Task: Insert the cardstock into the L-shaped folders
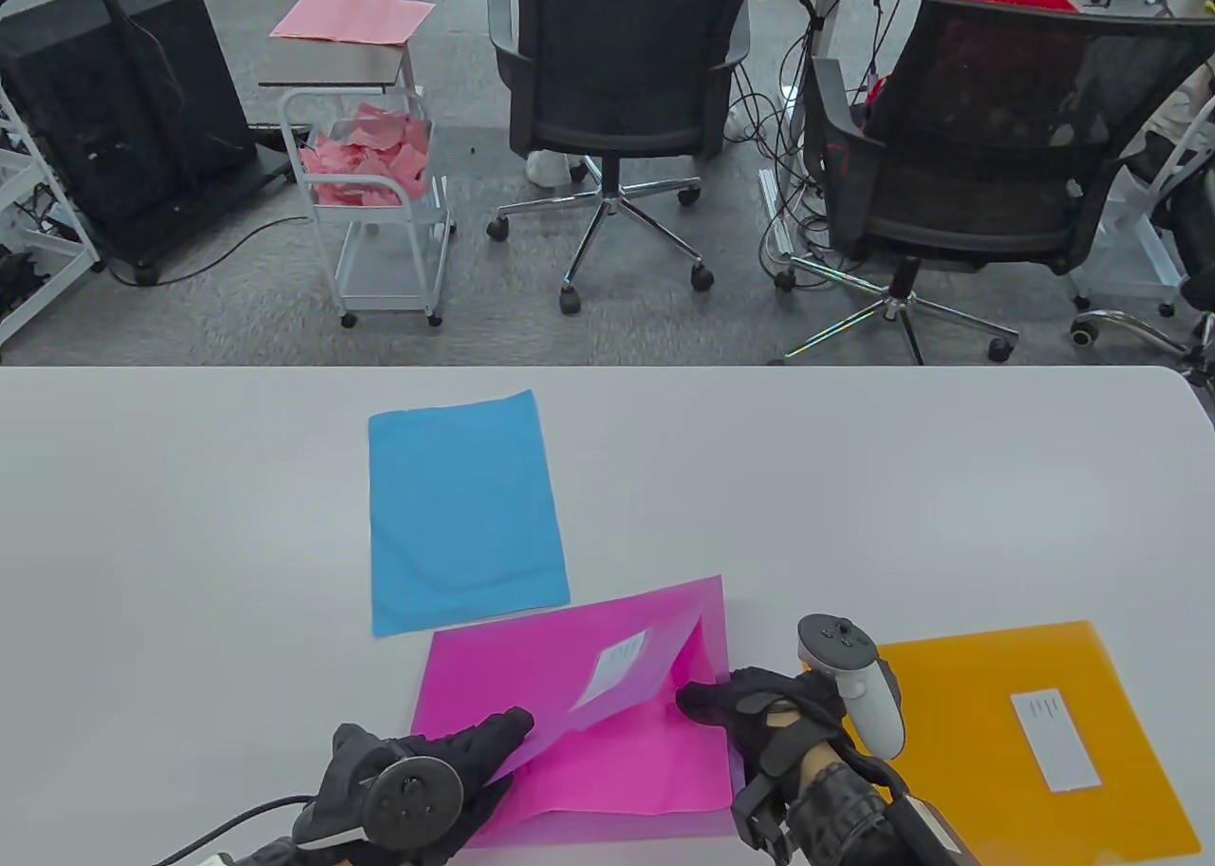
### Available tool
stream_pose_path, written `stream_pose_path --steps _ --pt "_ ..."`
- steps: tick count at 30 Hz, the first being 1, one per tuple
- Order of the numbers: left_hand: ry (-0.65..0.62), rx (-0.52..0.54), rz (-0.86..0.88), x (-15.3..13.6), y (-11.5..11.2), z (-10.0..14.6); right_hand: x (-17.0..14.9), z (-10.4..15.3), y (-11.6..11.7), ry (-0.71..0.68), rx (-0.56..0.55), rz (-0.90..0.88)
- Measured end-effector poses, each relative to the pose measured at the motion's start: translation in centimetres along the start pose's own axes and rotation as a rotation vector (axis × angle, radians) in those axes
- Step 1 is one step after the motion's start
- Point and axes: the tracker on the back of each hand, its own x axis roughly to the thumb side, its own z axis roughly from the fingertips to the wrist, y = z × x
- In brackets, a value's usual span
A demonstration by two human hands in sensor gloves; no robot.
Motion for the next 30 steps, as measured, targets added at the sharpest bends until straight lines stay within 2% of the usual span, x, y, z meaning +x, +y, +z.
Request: stream_pose_path --steps 6,11,14,16,17,19,21,23,25,28,30 --pt "-0.003 -0.044 -0.016 -0.1 -0.3 -0.1 -0.5 -0.5 0.2 -0.041 0.116 -0.050" --pt "-0.020 -0.132 -0.021 -0.1 -1.3 -0.2 -0.9 -0.4 -0.2 -0.117 0.094 -0.198" --pt "-0.058 -0.214 -0.016 0.1 -2.0 -0.3 -1.1 -0.4 -0.2 -0.106 0.102 -0.209" --pt "-0.086 -0.352 -0.020 0.2 -3.0 -0.3 -1.1 -0.7 0.0 -0.077 0.154 -0.148" --pt "-0.105 -0.460 -0.025 0.2 -3.6 -0.4 -1.1 -0.8 0.2 -0.045 0.185 -0.090" --pt "-0.091 -0.669 -0.053 0.3 -4.9 -0.2 -1.0 -1.0 0.7 0.035 0.194 0.044" --pt "-0.057 -0.781 -0.097 0.3 -5.2 0.0 -0.5 -0.8 0.6 0.086 0.165 0.203" --pt "-0.060 -0.718 -0.072 0.1 -4.8 -0.2 0.0 -0.6 0.3 0.107 0.106 0.268" --pt "-0.043 -0.650 -0.011 -0.3 -4.0 -0.5 0.7 -0.1 -0.2 0.060 0.108 0.213" --pt "-0.044 -0.506 0.000 -0.5 -2.8 -0.5 2.2 1.2 -1.5 -0.035 0.086 0.151" --pt "-0.050 -0.386 -0.029 -0.4 -1.7 -0.6 3.6 2.5 -3.4 -0.143 0.044 0.068"
